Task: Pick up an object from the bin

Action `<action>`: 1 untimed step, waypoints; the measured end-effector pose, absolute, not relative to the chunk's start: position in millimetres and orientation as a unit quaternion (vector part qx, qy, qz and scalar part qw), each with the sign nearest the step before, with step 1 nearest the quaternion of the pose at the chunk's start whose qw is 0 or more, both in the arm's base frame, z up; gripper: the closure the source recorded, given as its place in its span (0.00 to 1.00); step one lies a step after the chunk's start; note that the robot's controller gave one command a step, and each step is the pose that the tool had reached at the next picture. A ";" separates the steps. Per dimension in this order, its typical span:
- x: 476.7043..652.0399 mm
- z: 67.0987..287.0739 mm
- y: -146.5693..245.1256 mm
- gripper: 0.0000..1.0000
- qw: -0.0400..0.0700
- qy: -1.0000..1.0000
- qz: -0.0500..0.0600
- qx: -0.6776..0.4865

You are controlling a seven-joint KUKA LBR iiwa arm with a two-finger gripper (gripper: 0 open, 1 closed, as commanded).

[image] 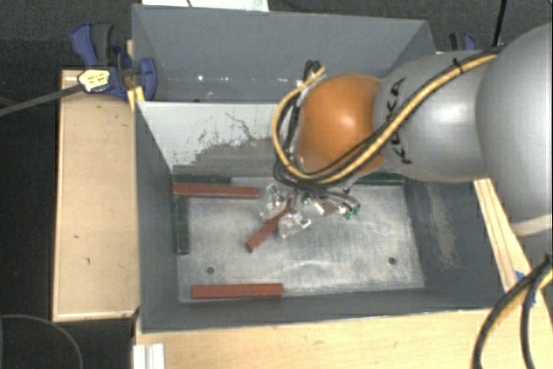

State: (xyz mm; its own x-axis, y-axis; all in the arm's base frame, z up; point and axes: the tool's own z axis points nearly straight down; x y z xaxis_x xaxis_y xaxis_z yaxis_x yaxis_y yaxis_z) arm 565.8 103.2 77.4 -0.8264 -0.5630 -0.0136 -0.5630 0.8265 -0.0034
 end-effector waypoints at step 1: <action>564.0 81.7 102.8 1.00 0.002 0.956 0.000 -0.294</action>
Offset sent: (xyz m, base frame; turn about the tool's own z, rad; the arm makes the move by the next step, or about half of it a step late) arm 0.0002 0.0000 0.1052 0.0000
